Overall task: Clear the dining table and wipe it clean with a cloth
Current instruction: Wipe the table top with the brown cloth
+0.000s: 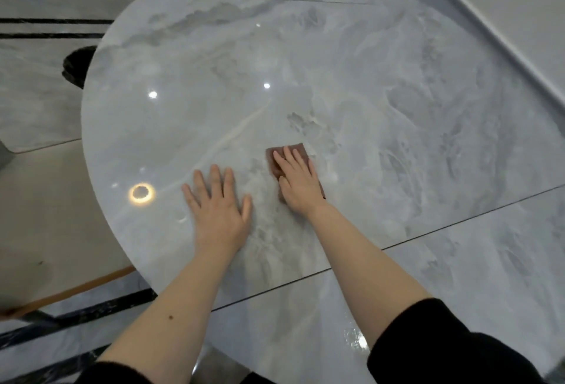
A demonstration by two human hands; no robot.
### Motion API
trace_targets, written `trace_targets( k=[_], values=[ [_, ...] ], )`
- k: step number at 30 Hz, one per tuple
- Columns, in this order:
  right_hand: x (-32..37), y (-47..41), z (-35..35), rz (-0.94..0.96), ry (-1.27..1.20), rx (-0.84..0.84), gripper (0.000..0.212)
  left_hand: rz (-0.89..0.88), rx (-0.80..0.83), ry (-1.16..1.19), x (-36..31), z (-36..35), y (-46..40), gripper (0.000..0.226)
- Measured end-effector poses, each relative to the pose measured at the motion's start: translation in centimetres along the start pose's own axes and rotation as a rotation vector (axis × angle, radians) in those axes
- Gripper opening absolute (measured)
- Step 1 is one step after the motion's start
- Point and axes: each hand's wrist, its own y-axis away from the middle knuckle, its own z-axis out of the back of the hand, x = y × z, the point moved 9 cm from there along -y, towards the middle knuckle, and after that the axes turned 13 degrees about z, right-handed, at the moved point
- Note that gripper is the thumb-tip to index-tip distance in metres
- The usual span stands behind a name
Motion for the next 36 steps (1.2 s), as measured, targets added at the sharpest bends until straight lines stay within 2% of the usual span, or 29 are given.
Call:
trace_targets(
  k=[5, 10, 13, 16, 17, 18, 19, 21, 25, 27, 30, 36],
  values=[
    [2.0, 3.4, -1.3, 0.089, -0.045, -0.042, 0.058, -0.021, 0.025, 0.109, 0.4, 0.4, -0.1, 0.065],
    [3.7, 6.9, -1.7, 0.053, -0.303, -0.283, 0.049, -0.036, 0.080, 0.230, 0.8, 1.1, -0.6, 0.058],
    [3.8, 8.8, -0.3, -0.131, -0.681, -0.416, 0.047, -0.059, 0.081, 0.258, 1.3, 1.9, -0.8, 0.052],
    [1.8, 10.1, 0.6, -0.373, -1.275, -0.601, 0.039, -0.092, 0.053, 0.291, 1.4, 2.8, -1.3, 0.053],
    [0.7, 10.5, 0.8, -0.459, -1.387, -0.659, 0.037, -0.106, 0.044, 0.286, 1.2, 3.0, -1.6, 0.053],
    [-0.3, 11.1, 1.0, -0.538, -1.387, -0.683, 0.036, -0.114, 0.045, 0.277, 1.0, 3.0, -1.9, 0.051],
    [-1.4, 11.7, 1.4, -0.590, -1.278, -0.665, 0.038, -0.123, 0.044, 0.268, 0.7, 3.1, -2.2, 0.050],
    [-3.1, 12.7, 2.5, -0.588, -0.902, -0.605, 0.043, -0.159, 0.036, 0.249, -0.2, 3.3, -2.6, 0.050],
    [-1.8, 11.1, 1.9, -0.297, -0.275, -0.376, 0.052, -0.235, 0.024, 0.190, -1.4, 3.1, -3.5, 0.049],
    [-0.9, 10.6, 0.0, -0.221, -0.057, -0.286, 0.056, -0.268, 0.012, 0.160, -1.5, 2.9, -3.8, 0.054],
    [-2.1, 10.0, -0.6, -0.278, 0.028, -0.258, 0.060, -0.291, -0.006, 0.124, -1.2, 2.3, -5.0, 0.064],
    [-7.8, 5.5, 2.8, -0.508, 0.031, -0.280, 0.070, -0.202, -0.050, 0.146, -0.3, 2.1, -8.0, 0.062]
  ],
)
